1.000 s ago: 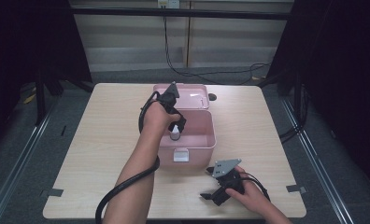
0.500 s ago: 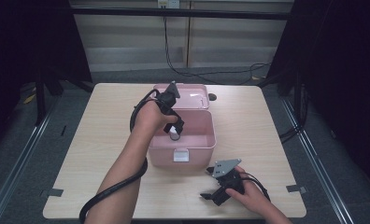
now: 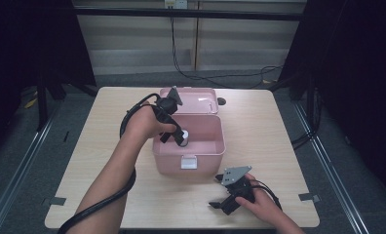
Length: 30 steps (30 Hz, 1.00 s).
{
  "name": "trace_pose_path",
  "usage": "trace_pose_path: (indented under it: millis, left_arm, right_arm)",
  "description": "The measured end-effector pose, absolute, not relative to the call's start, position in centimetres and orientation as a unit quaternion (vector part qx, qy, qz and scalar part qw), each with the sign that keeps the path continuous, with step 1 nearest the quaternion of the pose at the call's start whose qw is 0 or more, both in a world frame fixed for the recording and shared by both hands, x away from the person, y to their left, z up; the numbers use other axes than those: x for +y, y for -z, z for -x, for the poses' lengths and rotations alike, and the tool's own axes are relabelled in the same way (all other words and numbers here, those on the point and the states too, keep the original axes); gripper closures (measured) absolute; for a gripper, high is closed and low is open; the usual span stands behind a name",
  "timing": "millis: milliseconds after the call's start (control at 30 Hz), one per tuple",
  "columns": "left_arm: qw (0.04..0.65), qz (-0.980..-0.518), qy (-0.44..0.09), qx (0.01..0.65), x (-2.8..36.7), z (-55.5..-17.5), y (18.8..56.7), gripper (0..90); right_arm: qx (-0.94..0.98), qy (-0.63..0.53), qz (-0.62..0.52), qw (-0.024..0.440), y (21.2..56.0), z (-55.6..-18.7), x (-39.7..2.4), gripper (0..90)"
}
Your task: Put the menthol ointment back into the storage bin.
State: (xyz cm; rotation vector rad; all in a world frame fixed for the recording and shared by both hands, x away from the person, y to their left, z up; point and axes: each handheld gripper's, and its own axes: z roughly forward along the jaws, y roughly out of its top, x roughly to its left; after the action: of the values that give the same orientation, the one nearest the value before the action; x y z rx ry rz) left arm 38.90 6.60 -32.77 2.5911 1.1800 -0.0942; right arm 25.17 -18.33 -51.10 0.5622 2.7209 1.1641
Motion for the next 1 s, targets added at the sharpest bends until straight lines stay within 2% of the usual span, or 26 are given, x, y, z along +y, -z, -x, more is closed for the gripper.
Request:
trace_pose_path:
  millis: [467,1000]
  left_arm:
    - [0.149,-0.900,0.030,0.408,9.8,-37.7,31.8,23.7]
    - [0.136,-0.900,0.031,0.413,13.3,-36.3,32.6,23.7]
  right_arm:
    - [0.901,-0.385,-0.187,0.065,51.1,-25.2,-18.3,5.6]
    - [0.901,-0.385,-0.187,0.065,51.1,-25.2,-18.3,5.5]
